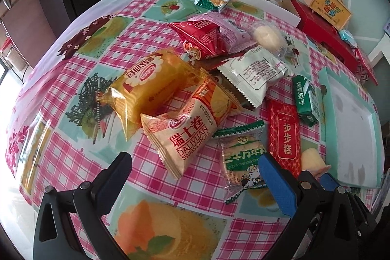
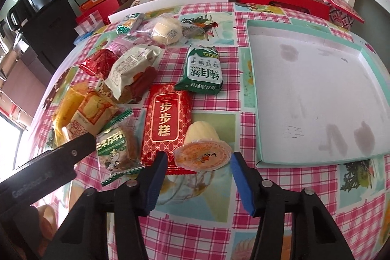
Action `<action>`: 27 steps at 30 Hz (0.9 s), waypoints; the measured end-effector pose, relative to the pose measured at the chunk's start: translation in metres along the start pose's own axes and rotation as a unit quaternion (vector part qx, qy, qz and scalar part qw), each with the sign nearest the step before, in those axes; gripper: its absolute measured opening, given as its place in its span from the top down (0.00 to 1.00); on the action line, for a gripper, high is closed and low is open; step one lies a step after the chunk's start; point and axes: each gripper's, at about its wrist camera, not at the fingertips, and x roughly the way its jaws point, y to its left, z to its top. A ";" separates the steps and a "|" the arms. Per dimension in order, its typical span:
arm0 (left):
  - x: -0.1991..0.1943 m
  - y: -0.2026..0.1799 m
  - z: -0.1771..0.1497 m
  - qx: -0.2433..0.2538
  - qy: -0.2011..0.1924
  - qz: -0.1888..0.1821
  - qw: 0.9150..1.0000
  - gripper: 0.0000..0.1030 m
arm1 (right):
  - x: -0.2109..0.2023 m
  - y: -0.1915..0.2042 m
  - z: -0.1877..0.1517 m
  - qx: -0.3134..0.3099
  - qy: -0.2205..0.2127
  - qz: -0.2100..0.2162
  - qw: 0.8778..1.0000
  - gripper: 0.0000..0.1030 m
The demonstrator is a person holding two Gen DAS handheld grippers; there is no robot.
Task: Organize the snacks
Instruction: 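Grasp the yellow pudding cup with the right tool while the left grasps the biscuit packet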
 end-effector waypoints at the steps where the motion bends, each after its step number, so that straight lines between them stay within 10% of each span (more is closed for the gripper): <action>1: 0.000 -0.002 0.000 0.002 0.001 -0.004 1.000 0.00 | 0.001 -0.001 0.001 0.002 0.002 0.000 1.000 0.49; 27: 0.036 -0.043 0.005 -0.006 0.057 -0.051 0.997 0.45 | 0.010 0.000 0.007 -0.011 0.005 -0.007 1.000 0.52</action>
